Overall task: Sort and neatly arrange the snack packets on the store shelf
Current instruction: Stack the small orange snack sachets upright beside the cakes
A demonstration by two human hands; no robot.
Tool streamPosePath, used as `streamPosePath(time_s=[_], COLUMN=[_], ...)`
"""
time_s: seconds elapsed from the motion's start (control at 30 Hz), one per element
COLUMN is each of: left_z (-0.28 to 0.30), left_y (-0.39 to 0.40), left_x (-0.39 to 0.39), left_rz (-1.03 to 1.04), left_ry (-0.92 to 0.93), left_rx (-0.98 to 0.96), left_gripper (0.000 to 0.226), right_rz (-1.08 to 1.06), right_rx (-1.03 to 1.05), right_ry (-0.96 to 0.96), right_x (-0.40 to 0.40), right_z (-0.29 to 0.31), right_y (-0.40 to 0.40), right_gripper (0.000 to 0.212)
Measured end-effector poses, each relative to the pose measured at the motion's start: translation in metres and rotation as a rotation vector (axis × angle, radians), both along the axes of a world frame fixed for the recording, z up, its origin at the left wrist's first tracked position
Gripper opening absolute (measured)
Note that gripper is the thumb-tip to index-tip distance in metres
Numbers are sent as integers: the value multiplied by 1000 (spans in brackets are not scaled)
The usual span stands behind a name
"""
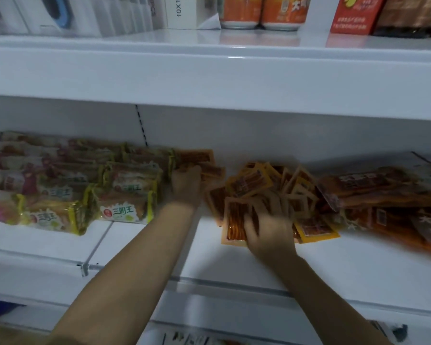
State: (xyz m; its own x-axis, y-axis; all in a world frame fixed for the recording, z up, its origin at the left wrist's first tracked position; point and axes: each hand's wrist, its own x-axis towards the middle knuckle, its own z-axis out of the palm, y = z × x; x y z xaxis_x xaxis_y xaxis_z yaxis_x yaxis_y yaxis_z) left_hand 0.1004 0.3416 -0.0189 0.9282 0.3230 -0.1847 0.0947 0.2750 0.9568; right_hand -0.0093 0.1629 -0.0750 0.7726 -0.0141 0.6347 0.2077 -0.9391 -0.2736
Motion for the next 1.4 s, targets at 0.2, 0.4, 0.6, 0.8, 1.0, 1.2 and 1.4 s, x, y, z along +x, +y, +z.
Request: streamPosePath(time_s=[0.2, 0.4, 0.6, 0.8, 1.0, 1.2, 1.4], left_z=[4, -27, -15, 1, -12, -20, -1], left_y=[-11, -8, -7, 6, 16, 18, 51], left_x=[46, 44, -46, -92, -110, -111, -96], left_rz=[-103, -35, 1, -34, -69, -218, -322], left_ry=[151, 112, -120, -326, -351, -94, -174], left_rx=[96, 125, 48, 240, 293, -33, 199], left_gripper=[16, 26, 22, 30, 49, 42, 15], right_rz=[99, 131, 121, 327, 281, 180, 243], right_rx=[102, -77, 481, 546, 1218, 1340, 1062], right_ry=[-14, -182, -13, 365, 480, 456, 446], right_x=[-5, -2, 4, 28, 30, 24, 24], right_z=[-4, -5, 38, 62, 40, 30, 43], right_y=[0, -3, 10, 50, 75, 111, 115], right_gripper=[28, 12, 19, 33, 25, 40, 18])
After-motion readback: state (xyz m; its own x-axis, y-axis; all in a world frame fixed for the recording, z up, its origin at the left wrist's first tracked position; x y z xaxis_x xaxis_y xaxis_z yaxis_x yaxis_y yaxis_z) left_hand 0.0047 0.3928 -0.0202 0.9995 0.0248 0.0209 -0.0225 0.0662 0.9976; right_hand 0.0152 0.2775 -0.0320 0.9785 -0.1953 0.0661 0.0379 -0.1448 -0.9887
